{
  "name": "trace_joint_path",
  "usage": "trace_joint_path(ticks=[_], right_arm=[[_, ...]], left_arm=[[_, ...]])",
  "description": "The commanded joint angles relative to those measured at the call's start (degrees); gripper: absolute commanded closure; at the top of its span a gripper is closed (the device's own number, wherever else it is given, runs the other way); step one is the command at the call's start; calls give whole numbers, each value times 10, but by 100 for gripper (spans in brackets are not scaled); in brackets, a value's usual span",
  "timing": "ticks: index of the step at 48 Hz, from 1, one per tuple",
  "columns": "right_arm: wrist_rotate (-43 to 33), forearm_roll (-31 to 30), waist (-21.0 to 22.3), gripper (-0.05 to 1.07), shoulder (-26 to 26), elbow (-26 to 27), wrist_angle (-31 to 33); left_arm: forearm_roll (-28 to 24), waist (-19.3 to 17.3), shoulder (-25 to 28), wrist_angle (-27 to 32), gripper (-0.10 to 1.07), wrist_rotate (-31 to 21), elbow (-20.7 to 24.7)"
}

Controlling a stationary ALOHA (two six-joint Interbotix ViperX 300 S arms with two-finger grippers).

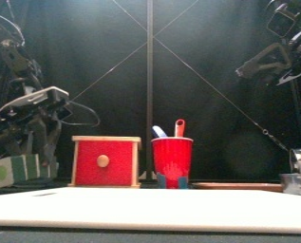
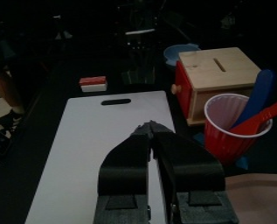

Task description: Place sushi roll in bowl

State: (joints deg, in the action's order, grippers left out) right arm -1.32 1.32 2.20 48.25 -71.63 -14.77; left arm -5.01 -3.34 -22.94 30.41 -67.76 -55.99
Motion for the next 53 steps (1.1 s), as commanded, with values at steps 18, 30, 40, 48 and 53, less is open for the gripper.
trace_joint_path(ticks=[18, 30, 40, 48, 53], right_arm=[[-1, 1, 5, 101, -4, 4, -2], [-1, 2, 12, 101, -4, 4, -2], [-2, 5, 12, 101, -4, 4, -2], [-1, 6, 13, 101, -4, 4, -2], [-1, 6, 15, 101, -4, 4, -2]], left_arm=[[-137, -59, -217, 106, 38, -4, -25], [-250, -134, -241, 91, 38, 0, -62], [-271, -169, -239, 40, 37, -2, -91], [-271, -180, -225, -12, 30, -4, -112], [-271, -192, -213, -25, 22, -3, -118]])
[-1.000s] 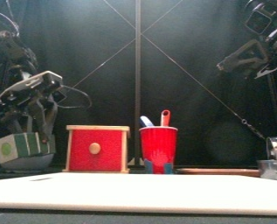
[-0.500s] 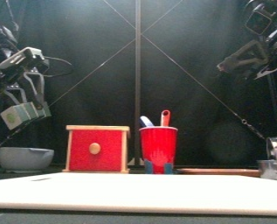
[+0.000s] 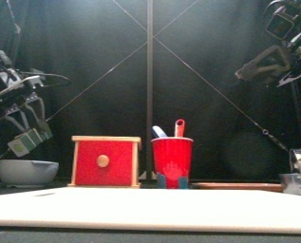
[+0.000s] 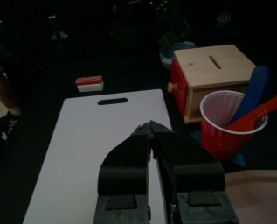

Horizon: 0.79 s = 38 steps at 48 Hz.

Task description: Place sushi roll in bowl

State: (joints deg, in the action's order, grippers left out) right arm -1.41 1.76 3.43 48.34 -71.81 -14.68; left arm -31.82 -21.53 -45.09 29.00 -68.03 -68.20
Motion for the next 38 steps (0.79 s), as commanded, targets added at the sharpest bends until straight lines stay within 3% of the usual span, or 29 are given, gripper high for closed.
trace_joint_path(ticks=[1, 16, 29, 38], right_arm=[[0, 2, 3, 101, -4, 5, -3], [-1, 2, 3, 101, -4, 4, -3], [0, -1, 3, 101, -4, 3, -3], [0, -3, 3, 101, -4, 2, -3]], left_arm=[[-4, -11, 11, -12, 21, 0, 4], [-5, -14, 20, -17, -1, 2, 8], [-5, -14, 15, -27, -2, 2, 12], [-11, -10, 4, -94, -2, 4, 16]])
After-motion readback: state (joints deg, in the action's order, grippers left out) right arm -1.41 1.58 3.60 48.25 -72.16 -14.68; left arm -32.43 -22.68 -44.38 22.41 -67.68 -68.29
